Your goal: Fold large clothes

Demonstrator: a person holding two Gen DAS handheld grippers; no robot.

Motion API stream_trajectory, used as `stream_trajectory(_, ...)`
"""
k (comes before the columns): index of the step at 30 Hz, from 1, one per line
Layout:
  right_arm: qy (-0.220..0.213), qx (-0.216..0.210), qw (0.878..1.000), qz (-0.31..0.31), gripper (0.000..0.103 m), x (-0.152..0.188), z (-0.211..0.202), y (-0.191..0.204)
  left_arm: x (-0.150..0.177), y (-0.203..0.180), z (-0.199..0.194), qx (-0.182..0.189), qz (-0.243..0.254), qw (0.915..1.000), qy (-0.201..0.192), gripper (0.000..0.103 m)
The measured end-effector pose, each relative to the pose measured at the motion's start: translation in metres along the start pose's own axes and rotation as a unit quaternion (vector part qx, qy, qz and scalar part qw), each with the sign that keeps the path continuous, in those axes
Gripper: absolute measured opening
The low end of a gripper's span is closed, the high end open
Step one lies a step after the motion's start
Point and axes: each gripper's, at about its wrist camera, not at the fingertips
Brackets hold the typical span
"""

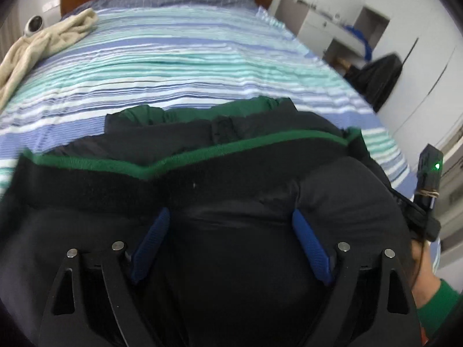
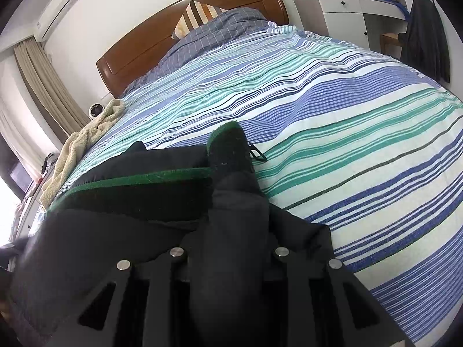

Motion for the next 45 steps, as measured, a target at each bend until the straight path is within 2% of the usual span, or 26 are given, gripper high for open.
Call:
stream_trajectory(3,0.001,-0.007,1.000,0.006,0.027,0.000,0.001,-0.002,0.005,0.010,0.005,0.012,-0.011,0.9998,-0.007,0.087)
stream_trajectory(8,0.000,0.000,1.000,0.002,0.027,0.001,0.002,0.001,0.006,-0.005,0.011,-0.031,0.010,0.9995,0.003,0.088)
stream_trajectory(11,0.002,-0.003,1.000,0.002,0.027,0.000,0.000,0.000,0.004,-0.016,0.003,-0.061,0.004,0.9977,0.030,0.087)
stream_trajectory(15,0.032,0.002,0.999,-0.014,0.028,-0.007,-0.006,0.000,0.017,-0.033,-0.027,-0.044,0.009,0.9982,0.040,0.087)
stream_trajectory(17,0.038,0.016,0.999,-0.030,0.031,-0.012,-0.024,0.001,0.027,-0.030,-0.027,-0.052,0.016,0.9976,0.042,0.088)
stream_trajectory(20,0.004,-0.006,0.999,-0.032,0.034,-0.007,-0.077,-0.004,0.039,-0.022,-0.015,-0.060,0.016,0.9973,0.038,0.089)
stream_trajectory(22,-0.029,-0.015,0.999,-0.027,0.041,0.010,-0.120,-0.013,0.041,-0.022,-0.006,-0.072,0.026,0.9964,0.036,0.091)
stream_trajectory(25,-0.048,-0.047,0.998,-0.008,0.043,0.048,-0.169,-0.027,0.037,-0.017,-0.001,-0.070,0.020,0.9966,0.039,0.093)
stream_trajectory(28,-0.056,-0.053,0.997,-0.005,0.043,0.092,-0.200,-0.029,0.037,-0.023,-0.009,-0.073,0.019,0.9962,0.043,0.093)
stream_trajectory(30,-0.059,-0.047,0.997,-0.011,0.043,0.119,-0.217,-0.030,0.039,-0.031,-0.020,-0.072,0.019,0.9961,0.048,0.087)
stream_trajectory(33,-0.068,-0.041,0.997,-0.024,0.043,0.155,-0.240,-0.028,0.055,-0.051,-0.044,-0.059,0.048,0.9961,0.045,0.086)
stream_trajectory(35,-0.079,-0.041,0.995,-0.039,0.043,0.175,-0.254,-0.027,0.065,-0.051,-0.041,-0.068,0.062,0.9946,0.048,0.087)
stream_trajectory(37,-0.091,-0.040,0.994,-0.054,0.043,0.185,-0.257,-0.024,0.070,-0.038,-0.032,-0.066,0.054,0.9954,0.044,0.088)
stream_trajectory(41,-0.077,-0.038,0.992,-0.091,0.043,0.193,-0.242,-0.014,0.068,-0.039,-0.024,-0.080,0.048,0.9948,0.042,0.091)
stream_trajectory(45,-0.089,-0.050,0.990,-0.096,0.043,0.196,-0.249,-0.008,0.071,-0.053,-0.042,-0.076,0.049,0.9949,0.045,0.086)
Point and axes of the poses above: each gripper's, at about its wrist camera, not at the fingertips, and z roughly the way its jaws point, y to its left, x to its underside, and after that the axes turned 14 degrees about x, right-handed
